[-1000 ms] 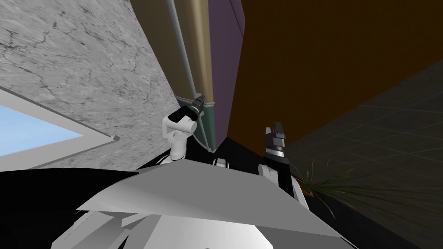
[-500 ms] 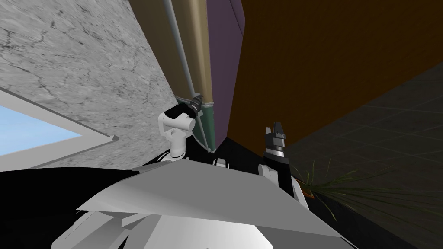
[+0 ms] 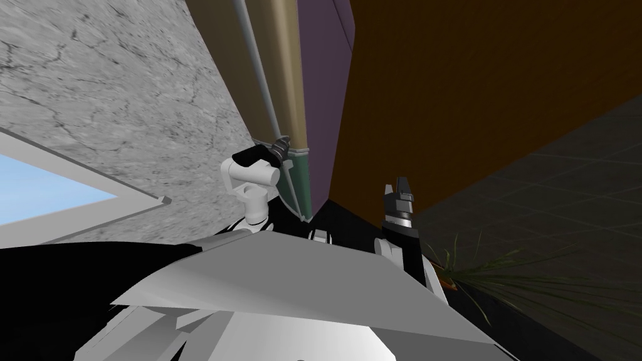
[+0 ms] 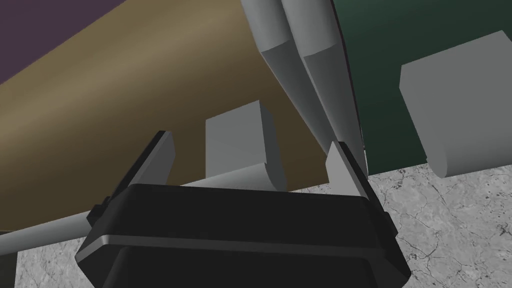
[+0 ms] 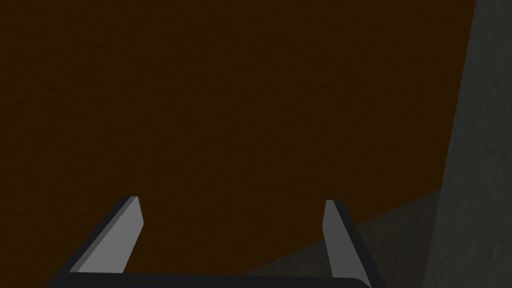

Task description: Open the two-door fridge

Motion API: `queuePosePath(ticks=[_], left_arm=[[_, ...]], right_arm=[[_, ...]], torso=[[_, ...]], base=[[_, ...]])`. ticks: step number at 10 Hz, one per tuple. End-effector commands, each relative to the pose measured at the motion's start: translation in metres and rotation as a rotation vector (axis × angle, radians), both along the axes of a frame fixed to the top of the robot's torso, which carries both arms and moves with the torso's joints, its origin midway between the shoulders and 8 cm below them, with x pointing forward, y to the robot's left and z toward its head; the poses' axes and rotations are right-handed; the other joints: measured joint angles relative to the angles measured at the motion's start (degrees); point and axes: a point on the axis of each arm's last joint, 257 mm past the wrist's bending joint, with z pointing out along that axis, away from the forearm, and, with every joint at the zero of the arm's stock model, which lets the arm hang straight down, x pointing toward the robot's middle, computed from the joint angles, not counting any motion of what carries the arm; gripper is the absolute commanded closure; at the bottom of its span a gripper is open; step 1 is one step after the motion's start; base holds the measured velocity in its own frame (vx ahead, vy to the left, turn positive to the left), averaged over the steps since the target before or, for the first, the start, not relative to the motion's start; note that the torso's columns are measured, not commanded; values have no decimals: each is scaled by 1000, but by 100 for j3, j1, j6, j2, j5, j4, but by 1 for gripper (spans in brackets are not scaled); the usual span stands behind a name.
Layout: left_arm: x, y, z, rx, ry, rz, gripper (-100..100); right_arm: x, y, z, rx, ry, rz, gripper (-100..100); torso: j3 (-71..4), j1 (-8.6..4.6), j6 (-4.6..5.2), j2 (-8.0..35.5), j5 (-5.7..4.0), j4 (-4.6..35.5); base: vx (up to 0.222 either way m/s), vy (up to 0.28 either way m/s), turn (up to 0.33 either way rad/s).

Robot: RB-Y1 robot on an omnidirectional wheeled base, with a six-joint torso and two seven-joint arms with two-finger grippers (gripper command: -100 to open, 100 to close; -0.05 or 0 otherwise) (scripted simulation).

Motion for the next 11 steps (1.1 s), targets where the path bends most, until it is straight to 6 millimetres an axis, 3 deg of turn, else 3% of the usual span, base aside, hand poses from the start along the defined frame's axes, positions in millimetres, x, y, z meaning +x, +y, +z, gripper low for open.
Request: queuePosePath(ticks=[1,6,11], left_arm=[[-2,9,1,15,24,28,-100],[-14,34,11,63,73,108,-100],[-22,41,21,76,80,132,-100]], right_arm=[[0,0,0,0,0,0,0],[0,0,0,0,0,0,0],[0,0,0,0,0,0,0]], torso=[[1,0,0,1,0,1],[-1,-2,0,-1,-1,0],[1,3,0,2,1,1]], base=[[12,-12,4],[18,-18,11],[25,-9,-2]])
